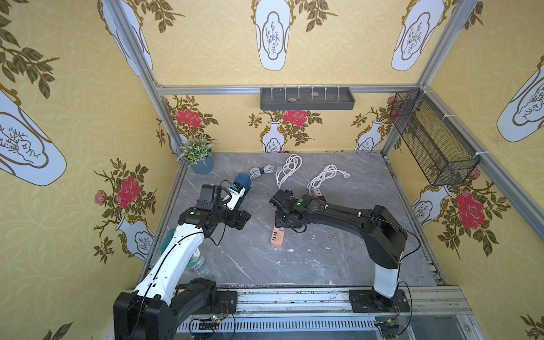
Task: Pull the plug off the socket
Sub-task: Adjust the socket at the center of the board.
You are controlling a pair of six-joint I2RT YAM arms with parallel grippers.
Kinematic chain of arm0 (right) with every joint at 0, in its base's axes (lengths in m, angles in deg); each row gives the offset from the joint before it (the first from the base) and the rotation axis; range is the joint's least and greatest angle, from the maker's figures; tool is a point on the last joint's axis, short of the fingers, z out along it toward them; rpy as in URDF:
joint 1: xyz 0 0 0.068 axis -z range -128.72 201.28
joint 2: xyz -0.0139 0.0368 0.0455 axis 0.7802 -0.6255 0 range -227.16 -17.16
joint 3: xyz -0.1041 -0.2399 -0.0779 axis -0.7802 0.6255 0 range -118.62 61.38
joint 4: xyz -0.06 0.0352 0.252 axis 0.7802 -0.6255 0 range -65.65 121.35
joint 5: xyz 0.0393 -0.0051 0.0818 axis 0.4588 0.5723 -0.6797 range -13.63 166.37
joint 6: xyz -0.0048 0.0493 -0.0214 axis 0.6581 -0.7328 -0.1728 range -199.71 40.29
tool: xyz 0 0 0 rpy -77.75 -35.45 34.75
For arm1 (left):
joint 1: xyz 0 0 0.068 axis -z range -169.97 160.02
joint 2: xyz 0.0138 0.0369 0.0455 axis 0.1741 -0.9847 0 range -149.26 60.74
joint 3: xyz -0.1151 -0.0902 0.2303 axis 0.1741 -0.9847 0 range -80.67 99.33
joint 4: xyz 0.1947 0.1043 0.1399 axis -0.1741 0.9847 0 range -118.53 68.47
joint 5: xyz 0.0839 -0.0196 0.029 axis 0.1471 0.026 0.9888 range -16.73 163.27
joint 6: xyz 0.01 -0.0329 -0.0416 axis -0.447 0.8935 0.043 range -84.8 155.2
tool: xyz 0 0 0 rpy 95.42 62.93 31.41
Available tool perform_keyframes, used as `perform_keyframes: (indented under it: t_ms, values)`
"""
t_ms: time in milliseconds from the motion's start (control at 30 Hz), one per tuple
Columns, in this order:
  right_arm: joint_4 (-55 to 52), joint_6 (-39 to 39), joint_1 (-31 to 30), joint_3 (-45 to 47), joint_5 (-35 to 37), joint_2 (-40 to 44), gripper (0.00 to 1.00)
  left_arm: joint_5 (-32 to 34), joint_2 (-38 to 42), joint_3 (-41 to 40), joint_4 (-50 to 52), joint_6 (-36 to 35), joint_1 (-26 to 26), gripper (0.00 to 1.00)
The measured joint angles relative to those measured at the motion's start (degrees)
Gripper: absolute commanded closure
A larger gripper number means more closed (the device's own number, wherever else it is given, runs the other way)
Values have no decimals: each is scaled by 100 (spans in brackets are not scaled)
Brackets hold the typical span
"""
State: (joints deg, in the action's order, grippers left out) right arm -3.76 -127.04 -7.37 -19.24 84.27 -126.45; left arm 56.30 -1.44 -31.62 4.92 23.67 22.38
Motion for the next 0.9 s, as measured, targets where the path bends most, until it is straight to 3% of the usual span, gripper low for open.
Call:
perform_keyframes:
  t_ms: [533, 900]
  values:
    - [-74, 378, -166, -44, 101, -63, 69, -4, -52, 0, 0, -2, 42, 1]
    - [-240, 1399, -404, -116, 212, -85, 73, 2, -116, 2, -2, -4, 114, 1]
